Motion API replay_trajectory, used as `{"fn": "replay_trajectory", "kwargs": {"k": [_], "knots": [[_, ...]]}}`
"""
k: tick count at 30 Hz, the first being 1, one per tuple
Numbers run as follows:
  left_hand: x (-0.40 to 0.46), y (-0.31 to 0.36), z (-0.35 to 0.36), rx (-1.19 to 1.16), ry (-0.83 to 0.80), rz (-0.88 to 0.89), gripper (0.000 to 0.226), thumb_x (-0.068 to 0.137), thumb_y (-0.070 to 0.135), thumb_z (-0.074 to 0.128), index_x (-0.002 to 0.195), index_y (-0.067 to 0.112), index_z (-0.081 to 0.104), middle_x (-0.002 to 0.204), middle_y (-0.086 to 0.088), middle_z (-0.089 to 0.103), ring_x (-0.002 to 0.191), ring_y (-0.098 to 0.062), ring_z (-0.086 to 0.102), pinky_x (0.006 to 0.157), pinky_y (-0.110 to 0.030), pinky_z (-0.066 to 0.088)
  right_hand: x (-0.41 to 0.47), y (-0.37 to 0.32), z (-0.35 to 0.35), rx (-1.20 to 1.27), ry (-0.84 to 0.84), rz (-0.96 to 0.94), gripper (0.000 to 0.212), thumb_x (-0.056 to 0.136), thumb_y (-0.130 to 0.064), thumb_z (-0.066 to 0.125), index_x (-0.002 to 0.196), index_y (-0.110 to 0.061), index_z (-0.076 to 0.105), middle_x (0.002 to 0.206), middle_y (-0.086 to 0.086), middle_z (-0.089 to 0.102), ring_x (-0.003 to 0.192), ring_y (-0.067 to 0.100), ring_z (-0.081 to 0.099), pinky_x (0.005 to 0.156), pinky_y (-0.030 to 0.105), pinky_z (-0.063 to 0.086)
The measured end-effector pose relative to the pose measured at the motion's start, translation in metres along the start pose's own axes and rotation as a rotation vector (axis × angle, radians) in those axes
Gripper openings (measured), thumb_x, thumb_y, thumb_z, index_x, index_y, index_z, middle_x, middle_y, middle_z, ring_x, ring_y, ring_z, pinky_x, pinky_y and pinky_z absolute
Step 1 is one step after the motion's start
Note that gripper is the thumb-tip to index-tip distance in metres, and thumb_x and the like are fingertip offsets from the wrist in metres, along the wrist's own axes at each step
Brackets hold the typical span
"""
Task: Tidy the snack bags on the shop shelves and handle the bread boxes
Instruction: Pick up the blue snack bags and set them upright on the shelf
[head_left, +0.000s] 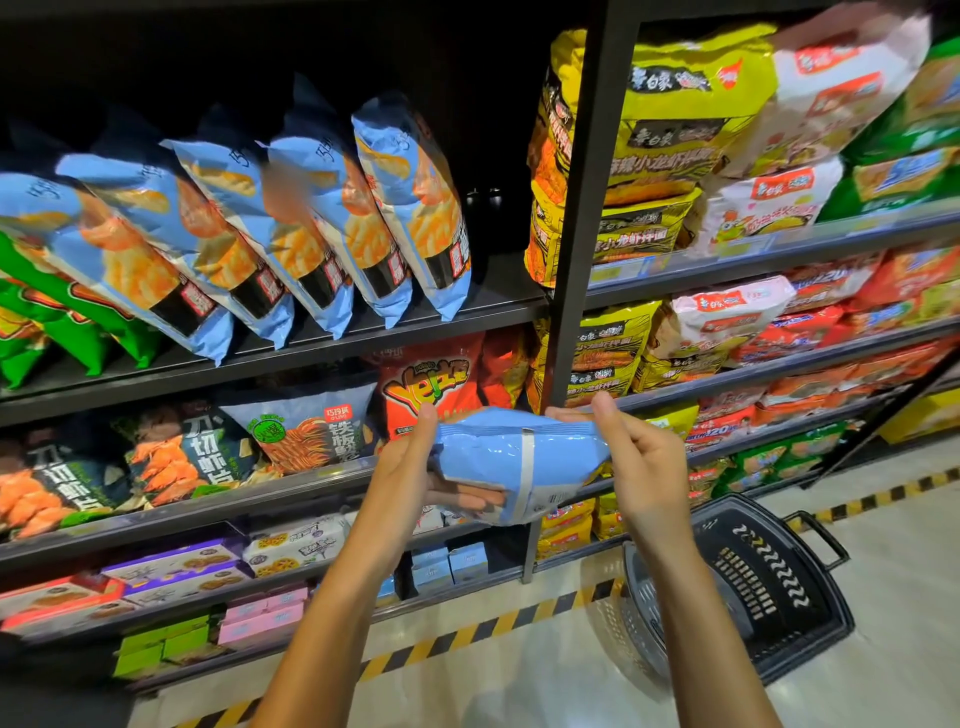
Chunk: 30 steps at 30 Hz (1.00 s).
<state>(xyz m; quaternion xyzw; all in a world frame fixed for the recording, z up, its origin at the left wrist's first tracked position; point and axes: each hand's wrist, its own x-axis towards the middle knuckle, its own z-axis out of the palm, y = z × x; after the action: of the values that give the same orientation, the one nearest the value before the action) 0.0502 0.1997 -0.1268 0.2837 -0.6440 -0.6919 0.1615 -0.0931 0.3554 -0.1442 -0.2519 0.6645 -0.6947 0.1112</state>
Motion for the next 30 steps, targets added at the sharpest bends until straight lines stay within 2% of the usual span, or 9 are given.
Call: {"fn": "replay_trajectory", "kwargs": {"k": [2, 8, 13, 15, 19, 23, 26, 29, 30], "knots": [[0.000, -0.001, 0.002, -0.001, -0.008, 0.006, 0.070, 0.105, 0.058, 0.025, 0.118, 0.008, 0.072, 0.086, -0.026, 0.076, 0.082, -0.040, 0.077, 0.087, -0.054, 0.061, 0.000, 0.002, 0.001, -0.015, 0.040, 0.007, 0.041, 0.106, -0.030, 0.051, 0.098, -0.006, 0.082, 0.091, 0.006, 0.081, 0.091, 0.023, 0.077, 0.069, 0.034, 0.059], [-0.001, -0.002, 0.005, 0.047, 0.021, 0.080, 0.063, 0.107, 0.053, 0.025, 0.115, 0.015, 0.075, 0.094, -0.015, 0.080, 0.085, -0.033, 0.078, 0.095, -0.049, 0.059, -0.001, -0.004, -0.003, 0.059, -0.005, 0.004, 0.040, 0.107, -0.027, 0.048, 0.100, -0.007, 0.082, 0.100, 0.000, 0.081, 0.101, 0.013, 0.076, 0.083, 0.016, 0.053], [-0.007, -0.013, 0.004, 0.222, -0.041, 0.337, 0.045, 0.111, 0.045, 0.029, 0.127, 0.040, 0.071, 0.142, 0.017, 0.062, 0.139, -0.004, 0.050, 0.121, -0.035, 0.031, 0.015, 0.005, -0.025, 0.184, -0.191, 0.246, 0.070, 0.085, -0.085, 0.046, 0.121, -0.033, 0.077, 0.129, -0.009, 0.072, 0.126, 0.015, 0.065, 0.113, 0.045, 0.042], [-0.007, -0.017, 0.001, 0.348, -0.120, 0.436, 0.045, 0.109, 0.048, 0.030, 0.132, 0.040, 0.068, 0.156, 0.020, 0.046, 0.149, -0.003, 0.035, 0.120, -0.034, 0.024, 0.022, 0.004, -0.031, 0.142, -0.299, 0.406, 0.077, 0.072, -0.089, 0.059, 0.133, -0.042, 0.066, 0.136, -0.017, 0.065, 0.126, 0.010, 0.062, 0.119, 0.049, 0.038], [-0.007, -0.015, 0.002, 0.438, -0.219, 0.515, 0.055, 0.104, 0.063, 0.034, 0.145, 0.037, 0.057, 0.167, 0.016, 0.028, 0.156, -0.009, 0.022, 0.122, -0.041, 0.021, 0.027, 0.002, -0.036, -0.076, -0.486, 0.408, 0.072, 0.072, -0.066, 0.083, 0.137, -0.050, 0.059, 0.131, -0.020, 0.069, 0.124, 0.006, 0.063, 0.113, 0.041, 0.047], [-0.015, -0.019, 0.004, 0.316, -0.143, 0.454, 0.085, 0.090, 0.083, 0.033, 0.162, 0.043, 0.012, 0.169, 0.028, 0.006, 0.157, -0.001, 0.004, 0.122, -0.037, 0.012, 0.025, -0.005, -0.035, 0.036, -0.449, 0.254, 0.061, 0.090, -0.026, 0.074, 0.146, -0.038, 0.052, 0.122, -0.023, 0.072, 0.113, -0.005, 0.067, 0.086, 0.018, 0.057], [0.002, -0.024, 0.005, 0.154, -0.013, 0.259, 0.103, 0.071, 0.094, 0.051, 0.158, 0.052, 0.016, 0.164, 0.029, 0.022, 0.154, -0.011, 0.024, 0.119, -0.043, 0.025, 0.023, -0.004, -0.034, 0.111, -0.423, 0.127, 0.064, 0.092, -0.012, 0.073, 0.147, -0.035, 0.052, 0.142, -0.006, 0.063, 0.130, 0.015, 0.062, 0.096, 0.035, 0.059], [0.034, -0.046, -0.015, -0.001, 0.028, 0.139, 0.141, 0.048, 0.100, 0.064, 0.160, 0.022, 0.028, 0.157, 0.015, 0.037, 0.136, -0.007, 0.045, 0.112, -0.031, 0.036, 0.027, -0.003, -0.033, 0.145, -0.431, 0.033, 0.066, 0.092, -0.012, 0.072, 0.150, -0.031, 0.049, 0.149, -0.004, 0.058, 0.138, 0.020, 0.055, 0.104, 0.045, 0.054], [0.033, -0.037, -0.011, -0.047, -0.008, 0.148, 0.125, 0.062, 0.092, 0.065, 0.156, 0.015, 0.037, 0.156, 0.006, 0.045, 0.127, -0.009, 0.056, 0.110, -0.032, 0.042, 0.028, -0.004, -0.032, 0.162, -0.435, 0.016, 0.067, 0.092, -0.010, 0.072, 0.151, -0.030, 0.048, 0.150, -0.005, 0.057, 0.139, 0.019, 0.054, 0.104, 0.044, 0.055]]}}
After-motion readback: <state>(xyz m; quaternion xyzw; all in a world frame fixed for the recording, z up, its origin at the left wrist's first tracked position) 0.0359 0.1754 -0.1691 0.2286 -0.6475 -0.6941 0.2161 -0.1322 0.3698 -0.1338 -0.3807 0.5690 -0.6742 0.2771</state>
